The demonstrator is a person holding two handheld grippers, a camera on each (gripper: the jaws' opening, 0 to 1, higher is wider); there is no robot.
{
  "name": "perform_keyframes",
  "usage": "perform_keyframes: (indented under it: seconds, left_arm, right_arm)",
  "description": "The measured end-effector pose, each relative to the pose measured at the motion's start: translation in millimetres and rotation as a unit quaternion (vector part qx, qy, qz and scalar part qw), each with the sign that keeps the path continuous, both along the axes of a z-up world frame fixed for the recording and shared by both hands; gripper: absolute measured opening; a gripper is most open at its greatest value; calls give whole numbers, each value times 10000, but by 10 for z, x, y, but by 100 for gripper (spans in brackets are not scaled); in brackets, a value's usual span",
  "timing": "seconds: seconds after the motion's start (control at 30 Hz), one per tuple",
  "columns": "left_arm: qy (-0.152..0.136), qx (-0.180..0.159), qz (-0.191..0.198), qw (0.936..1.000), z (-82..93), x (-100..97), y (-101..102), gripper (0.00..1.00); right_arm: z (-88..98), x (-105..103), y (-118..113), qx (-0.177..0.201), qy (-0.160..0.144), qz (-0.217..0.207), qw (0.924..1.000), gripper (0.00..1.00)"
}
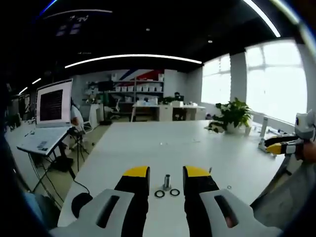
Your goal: Place the washer onto the threaded stud by aligning its center hole with the stud, sliding it down to the base, and recovering from edge contact or off-axis alignment until the washer reaches the visible bottom stop.
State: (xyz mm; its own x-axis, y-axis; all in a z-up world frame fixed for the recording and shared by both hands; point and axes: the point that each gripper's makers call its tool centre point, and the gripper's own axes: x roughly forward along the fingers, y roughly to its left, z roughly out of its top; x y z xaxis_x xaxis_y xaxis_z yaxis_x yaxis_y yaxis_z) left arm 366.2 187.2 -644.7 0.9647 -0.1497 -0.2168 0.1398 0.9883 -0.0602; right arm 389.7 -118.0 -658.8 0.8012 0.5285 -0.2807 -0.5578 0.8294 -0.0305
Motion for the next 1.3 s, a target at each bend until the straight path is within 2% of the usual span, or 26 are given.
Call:
perform_keyframes:
  seconds: [0.57, 0.83, 1.3]
  left_arm:
    - [13, 26, 43, 10000, -13, -2, 30, 25]
    - [132, 58, 13, 9999, -53, 6, 18, 24]
    - [87, -1, -15, 10000, 17, 9, -28, 24]
  right_arm:
    - [-42, -11, 28, -81, 60, 85, 9999, 40]
    - [-35, -8, 25, -45, 79, 78, 9999, 40]
    - [4, -1, 28, 1, 12, 110, 9999, 39]
